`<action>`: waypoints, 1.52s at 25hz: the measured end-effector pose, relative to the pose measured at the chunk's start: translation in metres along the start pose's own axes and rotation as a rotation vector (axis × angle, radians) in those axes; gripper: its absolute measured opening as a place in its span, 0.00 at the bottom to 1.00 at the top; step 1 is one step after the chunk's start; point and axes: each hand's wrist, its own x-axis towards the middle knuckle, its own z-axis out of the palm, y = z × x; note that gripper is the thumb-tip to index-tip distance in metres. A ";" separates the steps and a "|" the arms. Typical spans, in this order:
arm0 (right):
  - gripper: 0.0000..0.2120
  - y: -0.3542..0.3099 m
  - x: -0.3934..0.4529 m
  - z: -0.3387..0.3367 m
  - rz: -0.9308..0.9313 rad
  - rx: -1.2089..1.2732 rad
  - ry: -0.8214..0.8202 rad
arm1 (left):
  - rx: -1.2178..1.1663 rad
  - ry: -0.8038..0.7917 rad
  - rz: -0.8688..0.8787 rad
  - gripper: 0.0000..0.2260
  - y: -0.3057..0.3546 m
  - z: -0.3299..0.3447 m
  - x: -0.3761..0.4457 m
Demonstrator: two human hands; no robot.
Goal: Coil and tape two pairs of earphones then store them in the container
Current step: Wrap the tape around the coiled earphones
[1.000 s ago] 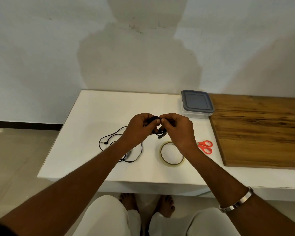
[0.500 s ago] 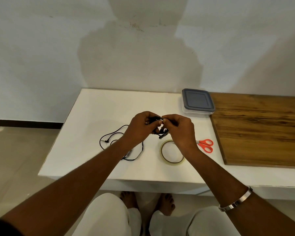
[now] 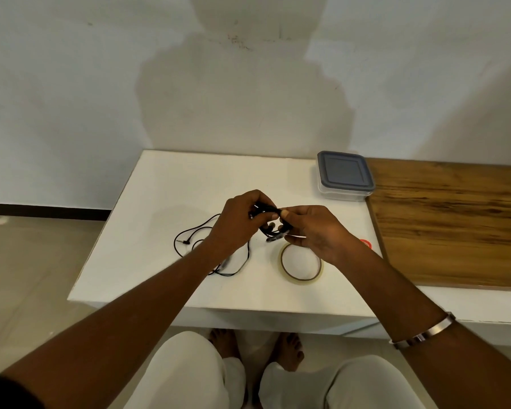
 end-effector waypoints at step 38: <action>0.09 -0.002 0.056 -0.005 -0.636 -0.818 0.115 | -0.112 -0.112 -0.193 0.10 -0.007 -0.006 0.036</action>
